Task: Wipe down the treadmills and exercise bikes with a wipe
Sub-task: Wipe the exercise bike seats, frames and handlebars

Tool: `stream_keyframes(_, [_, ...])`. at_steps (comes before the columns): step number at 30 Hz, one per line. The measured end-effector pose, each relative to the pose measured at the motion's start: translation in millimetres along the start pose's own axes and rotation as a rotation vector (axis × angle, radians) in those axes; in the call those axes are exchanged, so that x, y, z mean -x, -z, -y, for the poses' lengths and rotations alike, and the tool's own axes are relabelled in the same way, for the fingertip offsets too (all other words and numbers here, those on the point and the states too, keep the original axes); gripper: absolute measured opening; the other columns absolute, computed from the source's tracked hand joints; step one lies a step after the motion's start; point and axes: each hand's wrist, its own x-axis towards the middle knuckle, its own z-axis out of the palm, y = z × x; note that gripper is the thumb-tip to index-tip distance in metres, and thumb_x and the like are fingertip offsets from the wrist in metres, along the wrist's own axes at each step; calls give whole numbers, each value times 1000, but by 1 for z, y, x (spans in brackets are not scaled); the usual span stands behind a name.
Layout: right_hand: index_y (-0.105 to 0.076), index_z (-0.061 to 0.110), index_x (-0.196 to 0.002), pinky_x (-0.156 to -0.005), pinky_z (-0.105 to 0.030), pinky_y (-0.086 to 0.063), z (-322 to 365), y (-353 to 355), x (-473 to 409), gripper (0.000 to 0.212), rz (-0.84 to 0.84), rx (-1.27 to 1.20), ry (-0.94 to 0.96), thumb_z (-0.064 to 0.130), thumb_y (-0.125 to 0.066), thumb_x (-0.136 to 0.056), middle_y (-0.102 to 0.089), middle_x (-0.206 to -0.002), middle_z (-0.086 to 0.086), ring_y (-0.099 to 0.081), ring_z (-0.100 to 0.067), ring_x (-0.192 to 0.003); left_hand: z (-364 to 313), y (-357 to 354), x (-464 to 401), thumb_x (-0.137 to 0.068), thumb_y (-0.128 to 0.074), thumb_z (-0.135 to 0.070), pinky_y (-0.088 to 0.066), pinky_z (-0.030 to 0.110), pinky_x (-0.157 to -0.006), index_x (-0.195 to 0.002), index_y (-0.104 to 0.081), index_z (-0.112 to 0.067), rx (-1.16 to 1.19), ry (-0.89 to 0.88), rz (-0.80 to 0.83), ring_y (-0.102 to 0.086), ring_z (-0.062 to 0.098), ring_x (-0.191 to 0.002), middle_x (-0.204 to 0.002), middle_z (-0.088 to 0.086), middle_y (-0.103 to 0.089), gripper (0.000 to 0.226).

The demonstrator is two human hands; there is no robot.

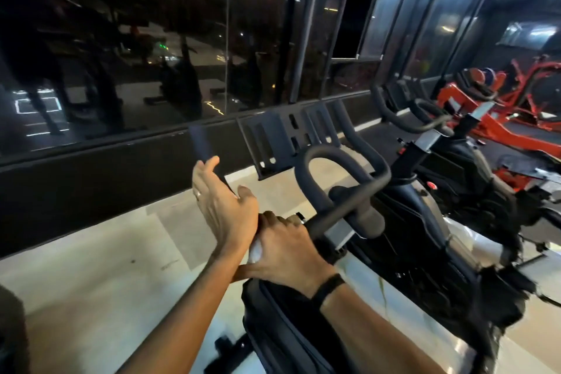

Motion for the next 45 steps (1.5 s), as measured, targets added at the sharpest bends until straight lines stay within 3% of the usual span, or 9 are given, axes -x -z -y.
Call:
stream_keyframes(5, [-67,16,-74,-61,-37,-39,-14,-13,2,46,-228,-5,129,47,-37,-89,-60,-63,-5,-58,-30,-56,-22,-20,5,-87,-66,-14,-39,42,-109,-135,-45,-19,118,-61,53,-43,16,-132,-144,2,-46,52])
stream_keyframes(8, [-64,24,-101,-95,-51,-44,-62,-25,23,20,-289,95,242,30,-46,-103,-66,-86,-1,-61,-29,-92,-27,-33,8,-92,-64,-20,-45,38,-95,-134,-46,-21,90,-104,167,-52,15,-115,-132,1,-54,45])
stream_keyframes(11, [-67,19,-116,-116,-49,-27,-114,-25,38,40,-312,9,210,29,-29,-109,-68,-118,4,-55,-17,-124,-22,-43,10,-97,-59,-25,-45,39,-97,-136,-45,-17,-48,-173,271,-51,20,-121,-136,2,-52,42])
stream_keyframes(15, [-66,22,-121,-121,-45,-11,-127,-27,34,42,-334,-61,89,29,-27,-107,-39,-156,-3,-21,-17,-151,-19,-47,15,-99,-51,-34,-41,44,-105,-139,-41,-10,-251,-276,340,-45,26,-130,-142,10,-47,48])
stream_keyframes(19, [-72,14,-102,-122,-49,-11,-83,-36,27,42,-441,-291,-106,26,-31,-105,-39,-157,-9,-14,-16,-153,-21,-48,17,-97,-30,-53,-36,49,-111,-141,-39,-9,-325,-273,379,-41,28,-136,-144,13,-45,62])
stream_keyframes(24, [-45,15,-148,-125,-47,-2,-62,-34,28,49,-443,-277,-73,30,-32,-104,-31,-162,-2,-17,-17,-153,-20,-46,18,-100,-31,-49,-37,45,-107,-141,-40,-13,-353,-223,397,-41,27,-132,-141,12,-48,55])
stream_keyframes(31, [-20,22,-158,-120,-40,21,-109,-27,7,78,-324,-391,-487,56,1,-91,-11,-167,-9,6,-16,-154,-20,-51,22,-100,-17,-54,-39,42,-95,-129,-49,-14,-566,-252,431,-51,26,-114,-125,7,-57,58])
stream_keyframes(40, [-27,16,-154,-121,-53,0,-126,-4,-26,65,-178,-250,-521,56,-21,-103,-19,-163,-17,-7,-31,-153,-26,-51,23,-105,-21,-44,-40,41,-85,-108,-54,-15,-701,-181,555,-64,28,-93,-102,7,-69,44])
stream_keyframes(45, [-4,15,-159,-123,-43,-12,-109,0,-33,69,-104,-287,-202,49,-31,-106,2,-167,-17,-3,-29,-154,-29,-50,25,-97,-42,-23,-40,37,-80,-104,-60,-13,-813,-152,594,-62,31,-99,-109,9,-67,22])
